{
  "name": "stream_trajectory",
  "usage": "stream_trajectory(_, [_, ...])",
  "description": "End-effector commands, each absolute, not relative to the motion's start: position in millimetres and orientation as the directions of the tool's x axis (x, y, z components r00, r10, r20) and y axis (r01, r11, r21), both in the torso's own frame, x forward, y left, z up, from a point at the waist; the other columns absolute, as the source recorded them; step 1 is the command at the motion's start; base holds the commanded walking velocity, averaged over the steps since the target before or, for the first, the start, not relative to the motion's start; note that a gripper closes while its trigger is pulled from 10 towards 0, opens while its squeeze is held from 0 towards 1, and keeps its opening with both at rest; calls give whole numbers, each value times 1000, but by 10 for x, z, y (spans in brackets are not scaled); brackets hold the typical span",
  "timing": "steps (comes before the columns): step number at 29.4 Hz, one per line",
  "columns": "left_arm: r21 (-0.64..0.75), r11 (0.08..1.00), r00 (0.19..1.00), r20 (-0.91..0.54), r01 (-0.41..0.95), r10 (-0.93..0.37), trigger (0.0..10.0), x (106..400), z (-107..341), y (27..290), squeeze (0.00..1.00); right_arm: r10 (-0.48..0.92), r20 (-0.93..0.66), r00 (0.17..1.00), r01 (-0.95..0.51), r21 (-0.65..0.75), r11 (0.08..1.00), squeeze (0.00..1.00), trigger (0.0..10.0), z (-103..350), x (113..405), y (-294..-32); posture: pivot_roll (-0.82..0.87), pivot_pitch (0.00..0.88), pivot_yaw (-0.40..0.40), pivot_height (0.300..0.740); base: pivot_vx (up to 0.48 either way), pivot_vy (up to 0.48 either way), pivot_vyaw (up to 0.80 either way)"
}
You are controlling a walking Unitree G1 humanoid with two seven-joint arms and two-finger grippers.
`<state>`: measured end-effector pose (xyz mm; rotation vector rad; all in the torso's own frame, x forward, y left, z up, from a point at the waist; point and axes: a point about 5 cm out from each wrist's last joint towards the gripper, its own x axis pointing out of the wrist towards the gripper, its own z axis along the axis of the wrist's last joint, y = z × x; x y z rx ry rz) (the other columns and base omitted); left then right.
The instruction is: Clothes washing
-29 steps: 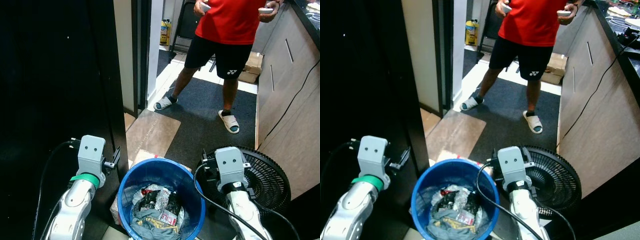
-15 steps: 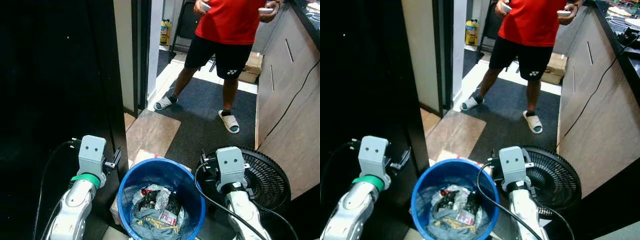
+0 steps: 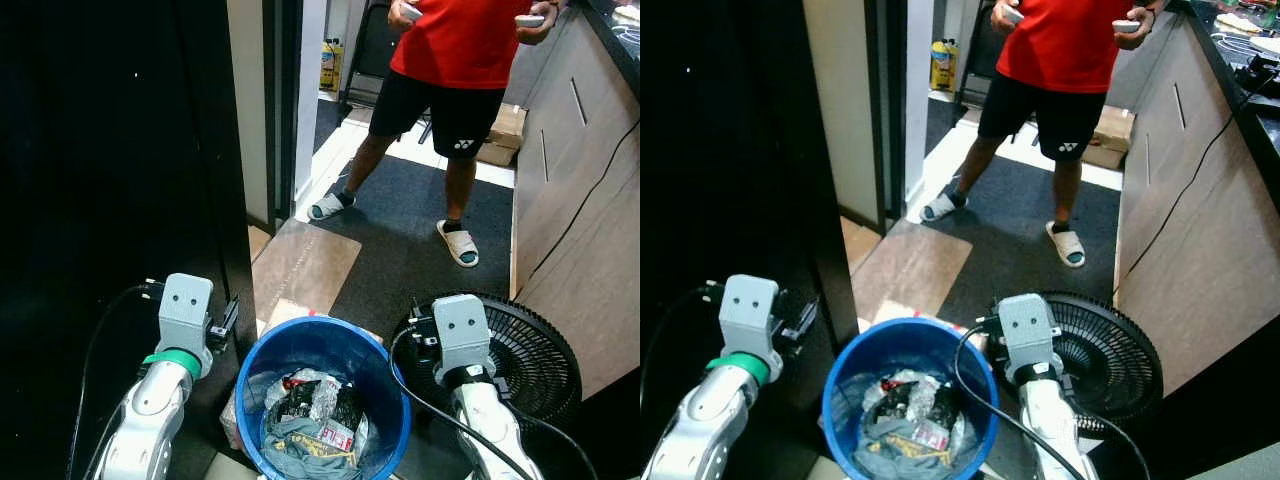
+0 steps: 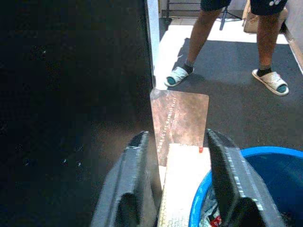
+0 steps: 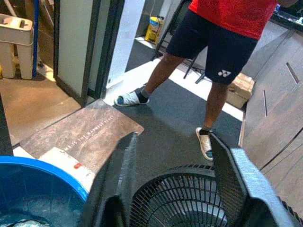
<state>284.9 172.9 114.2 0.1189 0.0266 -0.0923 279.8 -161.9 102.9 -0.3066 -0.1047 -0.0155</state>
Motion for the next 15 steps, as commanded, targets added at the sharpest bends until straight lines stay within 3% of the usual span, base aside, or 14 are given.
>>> stream_trajectory(1, [119,986,993,-35,114,-110,0,2836,1118,1689,0,-2,90,996,29,-298,954,0,4980,992,2791,-1634,74,3,-4,740,0,0,0])
stream_trajectory(2, [121,986,993,-35,115,-112,0,2835,1118,1685,0,-3,88,996,30,-299,954,0,10000,991,2791,-1635,73,3,-5,740,0,0,0])
stream_trajectory(15, [119,986,993,-36,116,-113,0,2825,1110,1681,0,-8,83,997,33,-303,953,0,10000,976,2784,-1635,74,10,-5,740,0,0,0])
